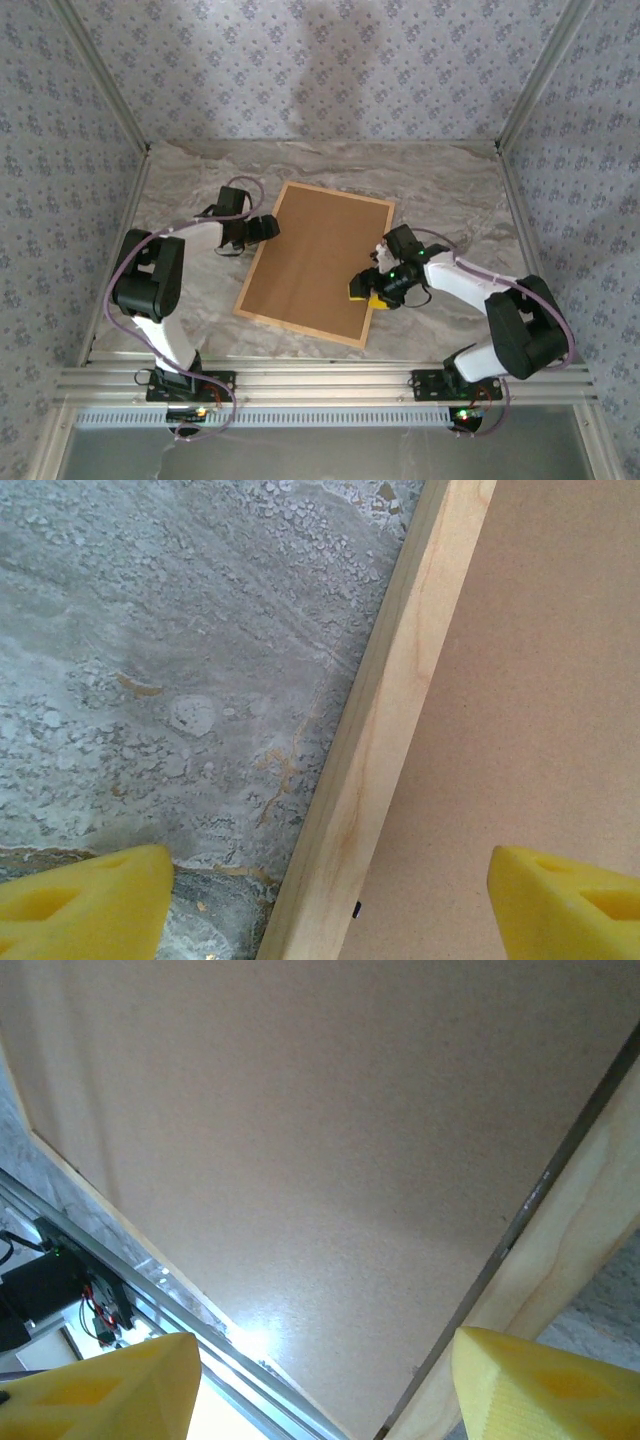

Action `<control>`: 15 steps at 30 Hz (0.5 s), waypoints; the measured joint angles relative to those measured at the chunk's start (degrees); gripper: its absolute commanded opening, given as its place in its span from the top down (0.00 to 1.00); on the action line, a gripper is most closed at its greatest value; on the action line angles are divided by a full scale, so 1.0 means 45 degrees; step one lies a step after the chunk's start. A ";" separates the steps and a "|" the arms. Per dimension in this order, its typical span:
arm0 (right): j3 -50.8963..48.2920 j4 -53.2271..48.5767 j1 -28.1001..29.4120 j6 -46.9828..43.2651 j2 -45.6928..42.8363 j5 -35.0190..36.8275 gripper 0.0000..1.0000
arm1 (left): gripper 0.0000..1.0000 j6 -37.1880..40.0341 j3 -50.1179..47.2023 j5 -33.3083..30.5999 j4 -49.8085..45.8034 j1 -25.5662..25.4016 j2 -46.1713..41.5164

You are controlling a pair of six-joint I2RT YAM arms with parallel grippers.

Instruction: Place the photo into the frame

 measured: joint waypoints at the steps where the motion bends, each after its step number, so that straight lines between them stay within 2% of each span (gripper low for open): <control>1: -0.0024 0.0005 0.0019 0.0000 0.0044 0.0000 0.32 | 0.18 0.0000 -0.0010 0.0005 0.0015 0.0010 0.0000; 15: -0.0049 0.0418 0.0126 0.0160 0.0593 -0.0316 0.33 | 0.19 -0.0151 -0.0330 0.0068 0.0534 0.0010 -0.0053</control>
